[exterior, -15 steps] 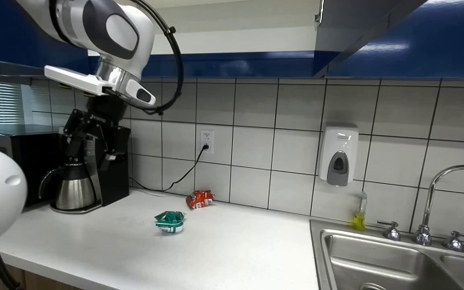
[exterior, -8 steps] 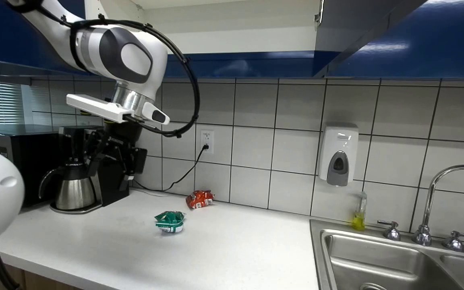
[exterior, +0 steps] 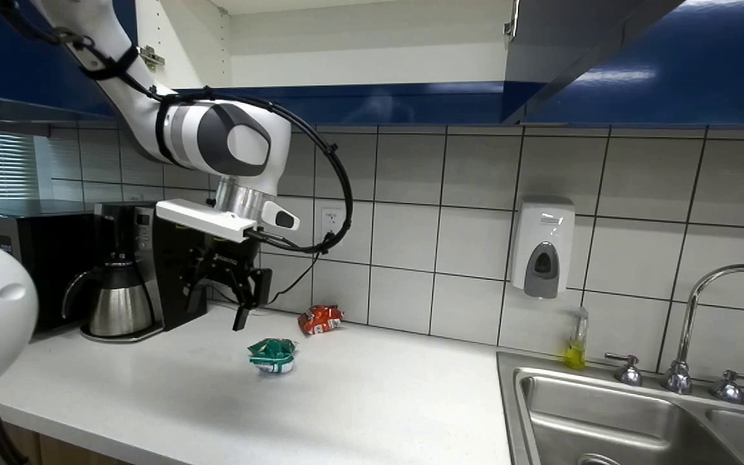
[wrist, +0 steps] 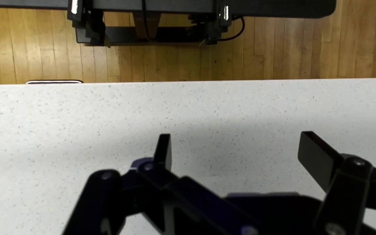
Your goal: Put the green packet in the open upper cabinet.
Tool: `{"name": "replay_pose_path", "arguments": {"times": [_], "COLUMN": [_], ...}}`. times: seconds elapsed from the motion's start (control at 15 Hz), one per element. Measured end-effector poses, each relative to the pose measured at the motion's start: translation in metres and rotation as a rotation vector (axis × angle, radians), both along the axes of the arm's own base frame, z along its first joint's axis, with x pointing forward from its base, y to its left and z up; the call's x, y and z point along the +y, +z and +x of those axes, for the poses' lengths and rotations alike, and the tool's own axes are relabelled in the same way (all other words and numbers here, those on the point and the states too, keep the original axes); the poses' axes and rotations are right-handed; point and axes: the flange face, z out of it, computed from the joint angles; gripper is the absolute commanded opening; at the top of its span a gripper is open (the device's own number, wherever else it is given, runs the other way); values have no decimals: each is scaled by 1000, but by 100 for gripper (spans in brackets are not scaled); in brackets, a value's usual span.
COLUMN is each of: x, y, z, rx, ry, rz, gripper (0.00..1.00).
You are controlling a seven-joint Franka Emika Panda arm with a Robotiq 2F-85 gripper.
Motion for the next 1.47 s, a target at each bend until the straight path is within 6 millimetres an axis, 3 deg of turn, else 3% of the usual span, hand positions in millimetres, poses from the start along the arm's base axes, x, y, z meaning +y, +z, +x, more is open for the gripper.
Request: {"name": "replay_pose_path", "arguments": {"times": [0.67,1.47], "x": [-9,11], "y": [-46,-110], "z": [81,162], "rx": [-20,24], "ry": [73,198], "rz": [-51,-92], "gripper": [100,100]}}
